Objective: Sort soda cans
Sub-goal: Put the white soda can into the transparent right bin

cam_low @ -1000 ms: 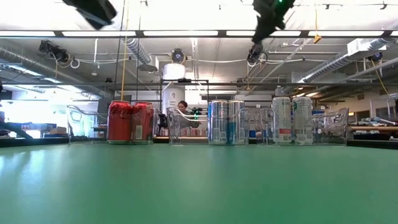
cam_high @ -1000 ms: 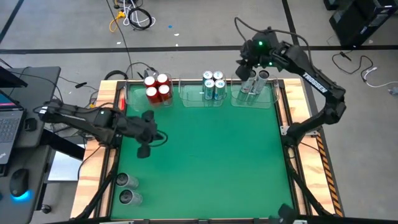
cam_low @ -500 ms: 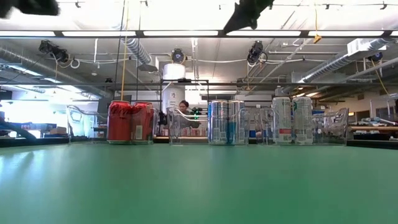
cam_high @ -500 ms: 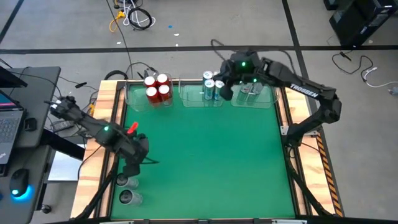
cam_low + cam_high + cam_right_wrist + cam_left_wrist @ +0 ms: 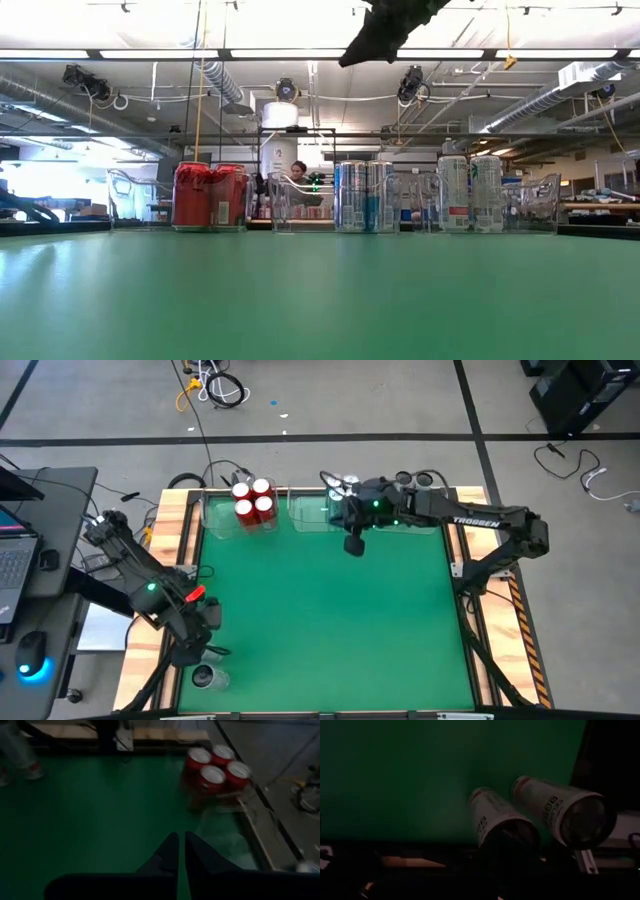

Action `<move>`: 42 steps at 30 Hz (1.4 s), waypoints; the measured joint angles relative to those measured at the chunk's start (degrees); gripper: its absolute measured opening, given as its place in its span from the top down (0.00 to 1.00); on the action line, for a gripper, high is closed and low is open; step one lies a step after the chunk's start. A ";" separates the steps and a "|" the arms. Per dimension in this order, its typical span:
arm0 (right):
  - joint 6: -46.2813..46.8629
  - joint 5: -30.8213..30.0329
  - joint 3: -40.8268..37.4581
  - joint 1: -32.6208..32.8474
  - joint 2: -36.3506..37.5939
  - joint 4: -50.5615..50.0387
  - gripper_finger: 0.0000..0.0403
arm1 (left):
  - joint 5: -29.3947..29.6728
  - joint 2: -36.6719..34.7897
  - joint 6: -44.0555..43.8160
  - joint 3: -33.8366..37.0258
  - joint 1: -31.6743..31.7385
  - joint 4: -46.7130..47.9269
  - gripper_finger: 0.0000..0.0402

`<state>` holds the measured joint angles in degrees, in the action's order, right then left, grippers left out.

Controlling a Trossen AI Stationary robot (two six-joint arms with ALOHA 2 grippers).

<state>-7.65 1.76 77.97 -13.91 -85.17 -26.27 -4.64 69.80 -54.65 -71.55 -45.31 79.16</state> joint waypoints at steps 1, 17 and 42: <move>0.01 0.00 -0.53 0.55 0.01 0.81 0.95 | 0.76 0.00 0.26 0.00 -0.25 0.04 0.99; 0.01 -0.22 -1.11 5.15 0.01 2.26 0.95 | -0.64 3.44 1.80 2.02 -0.62 -0.46 0.88; 0.01 -0.20 -1.06 5.29 0.01 2.66 0.97 | -2.87 4.02 9.44 3.28 -1.72 -1.47 0.98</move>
<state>-7.64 1.56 76.90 -8.62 -85.17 -23.61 -7.52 73.82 -45.20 -68.27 -47.03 77.69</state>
